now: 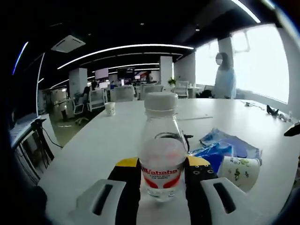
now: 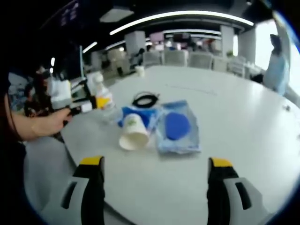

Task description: Arrange the tabletop items into an orderly group along one side of the table until the central work area is clear of visible clutter.

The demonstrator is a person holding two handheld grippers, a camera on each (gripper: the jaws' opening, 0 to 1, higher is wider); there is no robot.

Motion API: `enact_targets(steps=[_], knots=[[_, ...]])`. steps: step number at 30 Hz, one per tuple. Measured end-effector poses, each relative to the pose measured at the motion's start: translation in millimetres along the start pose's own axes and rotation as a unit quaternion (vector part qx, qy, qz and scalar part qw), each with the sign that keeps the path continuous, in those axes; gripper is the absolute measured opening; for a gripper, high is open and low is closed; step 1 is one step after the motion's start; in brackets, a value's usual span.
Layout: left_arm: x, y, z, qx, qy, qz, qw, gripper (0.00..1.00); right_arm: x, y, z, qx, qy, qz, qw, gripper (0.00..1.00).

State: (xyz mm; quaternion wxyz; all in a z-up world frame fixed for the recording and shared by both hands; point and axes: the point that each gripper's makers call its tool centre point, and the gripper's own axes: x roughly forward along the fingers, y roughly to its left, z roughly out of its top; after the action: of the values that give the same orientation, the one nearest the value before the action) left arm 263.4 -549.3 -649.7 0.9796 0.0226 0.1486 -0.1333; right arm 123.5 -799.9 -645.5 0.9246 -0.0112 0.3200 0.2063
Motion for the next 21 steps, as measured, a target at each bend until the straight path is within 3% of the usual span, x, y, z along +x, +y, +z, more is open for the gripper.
enact_targets(steps=[5,7,10,12,16,21], knots=[[1,0.8,-1.4,0.01,-0.006,0.008,0.9999,0.35,-1,1,0.5,-0.004,0.001,0.0,1.0,0.89],[1,1.0,-5.4,-0.023,0.005,0.003,0.9997,0.36,-1,1,1.7,-0.003,0.0,0.002,1.0,0.89],[3,6.2,-5.9,-0.023,-0.001,0.012,0.9997,0.44,-1,1,1.6,-0.006,0.001,0.002,1.0,0.89],[4,7.0,-0.5,-0.022,-0.019,0.014,0.9995,0.47,0,2,1.4,-0.006,0.003,0.004,1.0,0.89],[9,1.1,-3.7,-0.017,-0.012,0.009,0.9997,0.51,1,3,1.6,-0.005,0.001,0.005,1.0,0.9],[17,1.7,0.6,-0.024,-0.02,0.022,0.9993,0.47,1,3,1.8,-0.001,-0.001,0.004,1.0,0.9]])
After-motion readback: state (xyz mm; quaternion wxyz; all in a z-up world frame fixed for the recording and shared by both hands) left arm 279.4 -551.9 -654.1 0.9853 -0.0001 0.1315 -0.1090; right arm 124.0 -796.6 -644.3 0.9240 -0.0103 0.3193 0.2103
